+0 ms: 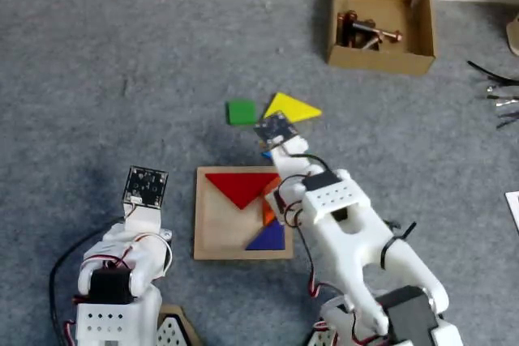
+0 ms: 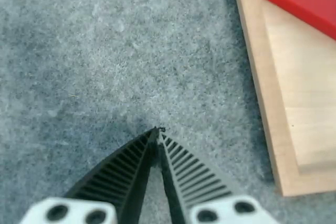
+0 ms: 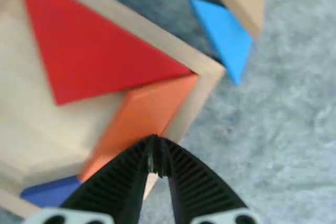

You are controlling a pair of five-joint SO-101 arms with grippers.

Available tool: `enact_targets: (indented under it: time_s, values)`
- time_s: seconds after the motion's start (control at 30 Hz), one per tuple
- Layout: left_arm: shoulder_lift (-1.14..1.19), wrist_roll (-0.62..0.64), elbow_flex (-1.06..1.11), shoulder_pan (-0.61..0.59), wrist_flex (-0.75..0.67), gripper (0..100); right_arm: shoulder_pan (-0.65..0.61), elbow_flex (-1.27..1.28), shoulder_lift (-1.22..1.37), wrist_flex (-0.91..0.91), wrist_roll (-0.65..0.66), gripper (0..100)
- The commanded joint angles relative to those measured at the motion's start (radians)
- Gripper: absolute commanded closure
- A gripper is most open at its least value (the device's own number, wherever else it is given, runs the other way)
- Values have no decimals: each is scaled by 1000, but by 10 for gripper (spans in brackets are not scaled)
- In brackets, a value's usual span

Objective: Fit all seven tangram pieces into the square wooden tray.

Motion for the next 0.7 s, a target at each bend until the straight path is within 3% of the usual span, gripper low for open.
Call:
enact_targets:
  time_s: [0.0, 0.37, 0.67]
  values:
    - [-7, -3, 19, 13, 5, 995, 21, -27, 4, -18, 21, 993]
    - [-7, -3, 19, 13, 5, 995, 22, -65, -30, -7, 21, 993]
    - [-7, -3, 19, 13, 5, 995, 107, -231, -226, 182, -15, 988]
